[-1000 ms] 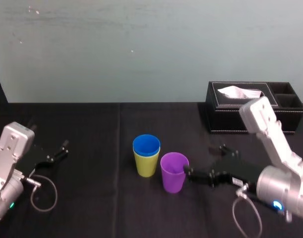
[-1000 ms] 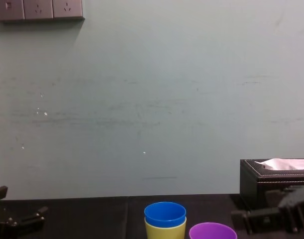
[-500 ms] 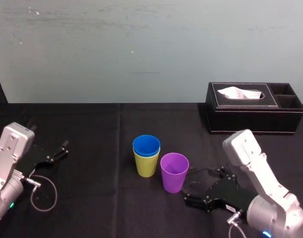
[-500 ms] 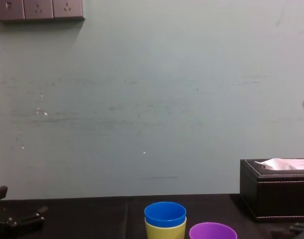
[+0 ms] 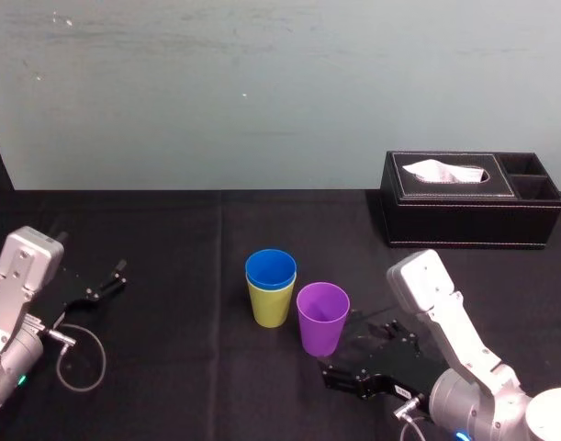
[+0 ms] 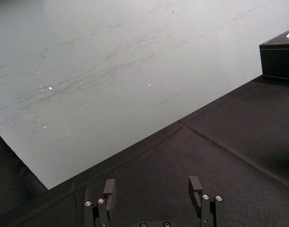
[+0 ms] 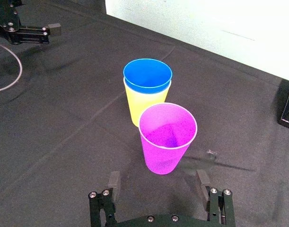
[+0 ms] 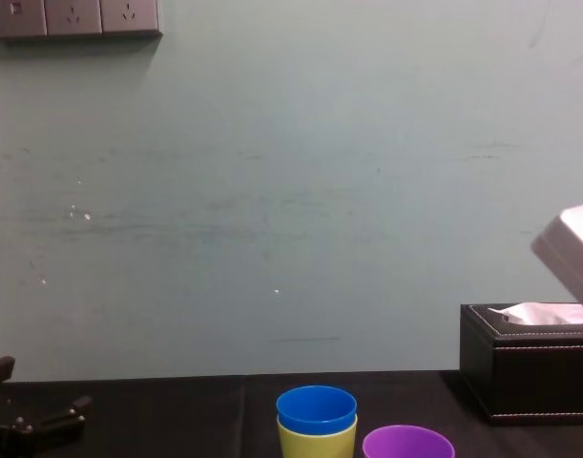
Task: Stack the three plastic cups sequentially using one hand.
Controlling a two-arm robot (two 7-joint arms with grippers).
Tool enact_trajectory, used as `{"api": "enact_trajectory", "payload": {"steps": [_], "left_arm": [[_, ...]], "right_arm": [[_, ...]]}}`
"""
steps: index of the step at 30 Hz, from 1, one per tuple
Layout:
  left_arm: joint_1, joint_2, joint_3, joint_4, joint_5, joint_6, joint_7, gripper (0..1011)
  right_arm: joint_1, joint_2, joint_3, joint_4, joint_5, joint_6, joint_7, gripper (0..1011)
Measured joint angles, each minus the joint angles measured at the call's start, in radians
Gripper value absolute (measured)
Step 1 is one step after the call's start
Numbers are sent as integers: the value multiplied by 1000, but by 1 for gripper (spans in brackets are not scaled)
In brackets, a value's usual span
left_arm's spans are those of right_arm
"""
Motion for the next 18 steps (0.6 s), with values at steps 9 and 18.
{"api": "enact_trajectory", "payload": {"steps": [9, 18], "left_arm": [[0, 0, 0, 0, 0, 0, 0, 1000], [0, 0, 0, 0, 0, 0, 0, 1000]], "right_arm": [[38, -34, -11, 50, -30, 8, 8, 1000], [70, -65, -9, 111, -40, -7, 43, 1000]]}}
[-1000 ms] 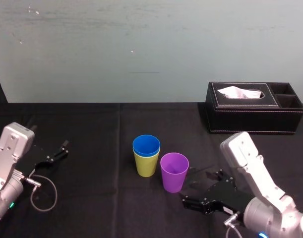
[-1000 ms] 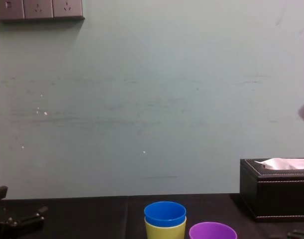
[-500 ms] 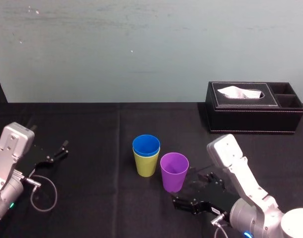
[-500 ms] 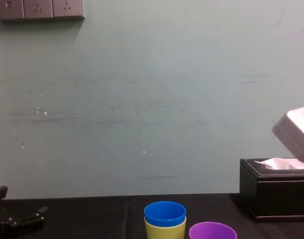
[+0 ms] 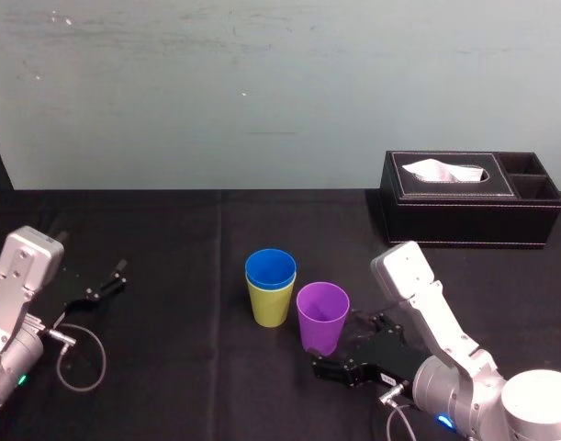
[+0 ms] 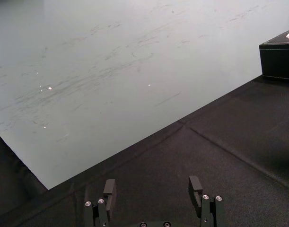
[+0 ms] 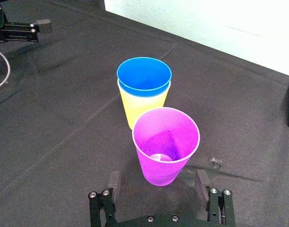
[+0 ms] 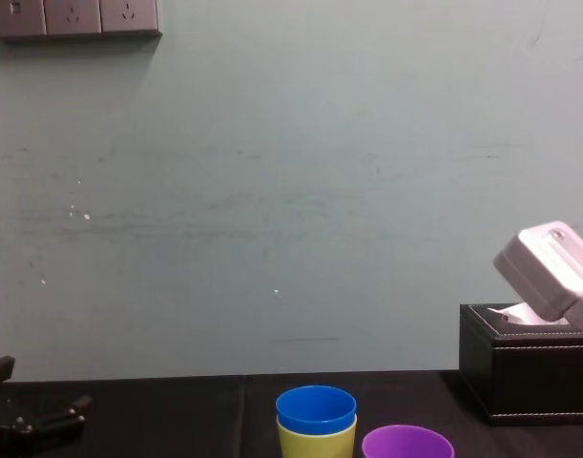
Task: Stack the three plastic cups sequentially using one hand.
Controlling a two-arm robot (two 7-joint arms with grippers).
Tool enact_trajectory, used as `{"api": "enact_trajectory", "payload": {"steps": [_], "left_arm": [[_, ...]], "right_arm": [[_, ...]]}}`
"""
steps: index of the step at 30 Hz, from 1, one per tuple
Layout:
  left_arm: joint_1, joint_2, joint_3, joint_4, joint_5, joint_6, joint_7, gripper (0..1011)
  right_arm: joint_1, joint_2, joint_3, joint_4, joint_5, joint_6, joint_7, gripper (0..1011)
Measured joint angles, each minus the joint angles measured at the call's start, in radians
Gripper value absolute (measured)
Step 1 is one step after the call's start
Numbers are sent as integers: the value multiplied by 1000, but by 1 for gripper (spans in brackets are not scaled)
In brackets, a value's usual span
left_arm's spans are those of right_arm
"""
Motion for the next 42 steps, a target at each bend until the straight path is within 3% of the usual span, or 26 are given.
{"api": "enact_trajectory", "payload": {"steps": [18, 42], "left_arm": [[0, 0, 0, 0, 0, 0, 0, 1000], [0, 0, 0, 0, 0, 0, 0, 1000]], "right_arm": [[14, -54, 12, 49, -44, -13, 10, 1000], [25, -124, 42, 81, -83, 15, 26, 1000]]}}
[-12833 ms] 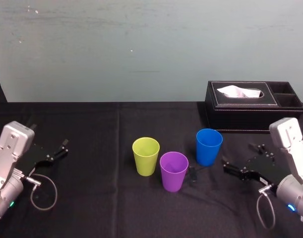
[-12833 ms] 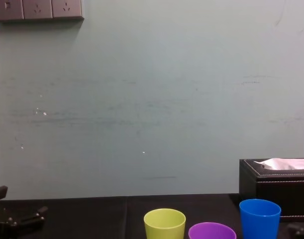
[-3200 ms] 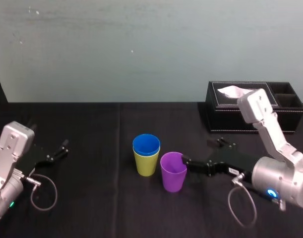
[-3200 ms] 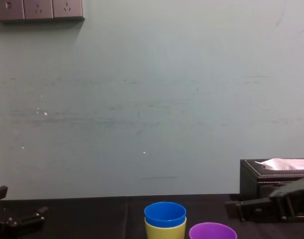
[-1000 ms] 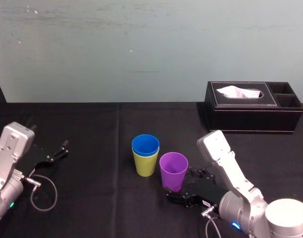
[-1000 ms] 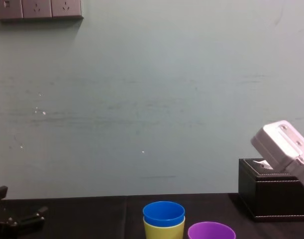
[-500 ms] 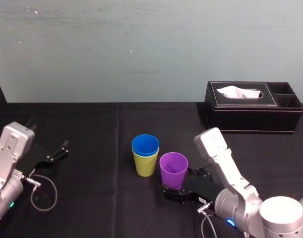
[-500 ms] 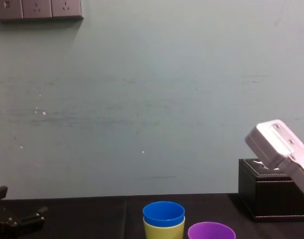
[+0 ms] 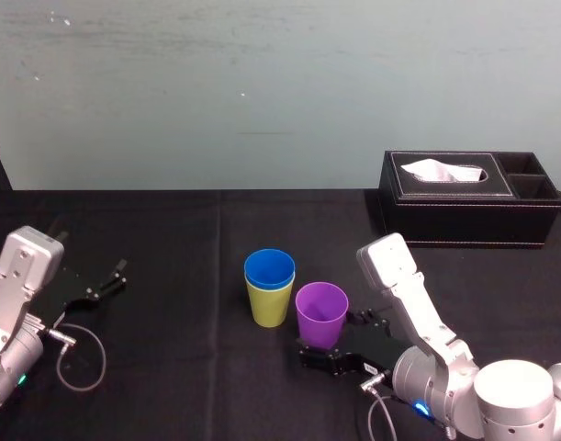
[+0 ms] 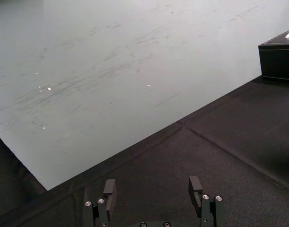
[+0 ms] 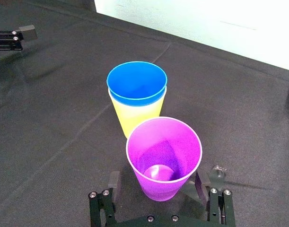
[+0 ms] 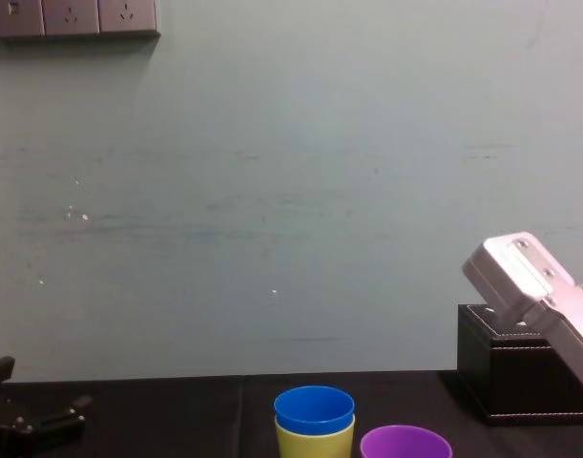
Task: Stack the three plastic cups sequentially using one hand.
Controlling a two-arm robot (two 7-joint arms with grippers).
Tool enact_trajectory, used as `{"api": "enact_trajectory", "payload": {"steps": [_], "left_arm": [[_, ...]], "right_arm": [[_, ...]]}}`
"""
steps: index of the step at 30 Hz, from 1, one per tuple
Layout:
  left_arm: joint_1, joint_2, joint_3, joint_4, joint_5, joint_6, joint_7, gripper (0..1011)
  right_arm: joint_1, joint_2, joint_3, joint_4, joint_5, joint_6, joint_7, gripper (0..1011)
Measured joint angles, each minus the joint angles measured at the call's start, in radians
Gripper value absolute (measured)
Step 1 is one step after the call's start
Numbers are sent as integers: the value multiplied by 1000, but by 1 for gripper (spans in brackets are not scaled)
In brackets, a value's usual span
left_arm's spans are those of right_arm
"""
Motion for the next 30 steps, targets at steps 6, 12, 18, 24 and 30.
{"api": "enact_trajectory", "payload": {"steps": [6, 12, 18, 24, 30], "left_arm": [[0, 0, 0, 0, 0, 0, 0, 1000], [0, 0, 0, 0, 0, 0, 0, 1000], [0, 0, 0, 0, 0, 0, 0, 1000], [0, 0, 0, 0, 0, 0, 0, 1000], [0, 0, 0, 0, 0, 0, 0, 1000]], "right_arm": [[1, -11, 6, 7, -7, 3, 5, 1000], [3, -20, 11, 15, -20, 3, 8, 1000], [3, -28, 15, 23, -29, 0, 9, 1000], [7, -34, 17, 30, -36, -8, 12, 1000], [15, -42, 18, 40, -43, -14, 15, 1000]]}}
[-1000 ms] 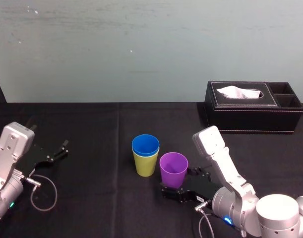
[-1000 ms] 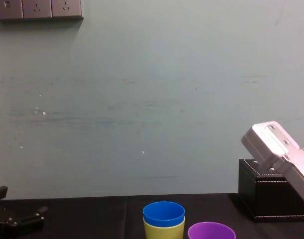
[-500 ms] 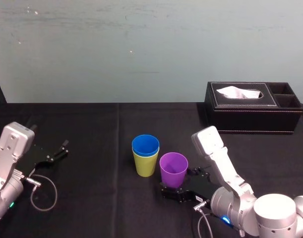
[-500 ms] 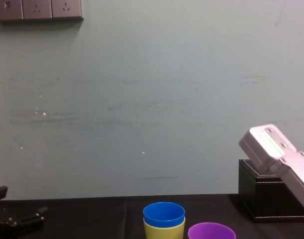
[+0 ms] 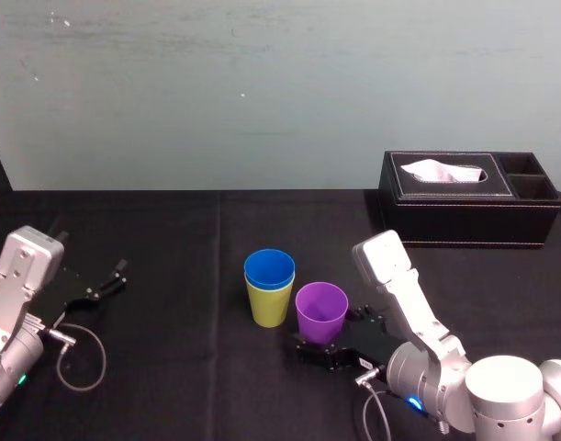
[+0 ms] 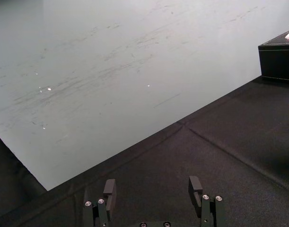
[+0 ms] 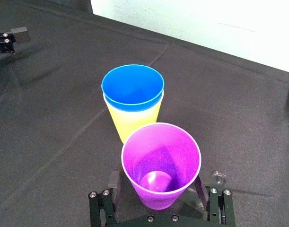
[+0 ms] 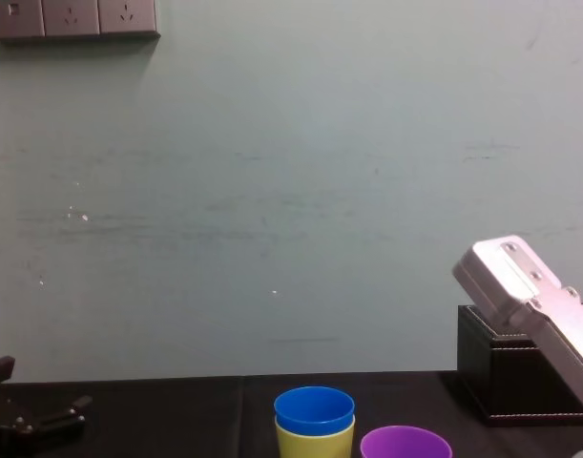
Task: Stack the three plastic cups sequentially using one hand.
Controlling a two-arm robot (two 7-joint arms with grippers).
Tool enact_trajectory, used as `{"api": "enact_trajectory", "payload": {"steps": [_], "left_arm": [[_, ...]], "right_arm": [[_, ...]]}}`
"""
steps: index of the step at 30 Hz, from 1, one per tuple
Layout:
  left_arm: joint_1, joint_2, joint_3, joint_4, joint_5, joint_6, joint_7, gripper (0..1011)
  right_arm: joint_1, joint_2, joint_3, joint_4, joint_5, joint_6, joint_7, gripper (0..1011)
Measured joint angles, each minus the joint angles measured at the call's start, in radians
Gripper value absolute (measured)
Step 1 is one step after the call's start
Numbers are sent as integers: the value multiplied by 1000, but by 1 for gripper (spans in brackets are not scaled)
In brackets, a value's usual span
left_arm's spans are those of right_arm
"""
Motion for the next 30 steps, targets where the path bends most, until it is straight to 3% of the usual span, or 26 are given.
{"api": "enact_trajectory", "payload": {"steps": [30], "left_arm": [[0, 0, 0, 0, 0, 0, 0, 1000]], "right_arm": [[20, -20, -7, 33, -22, -15, 2, 1000]]}}
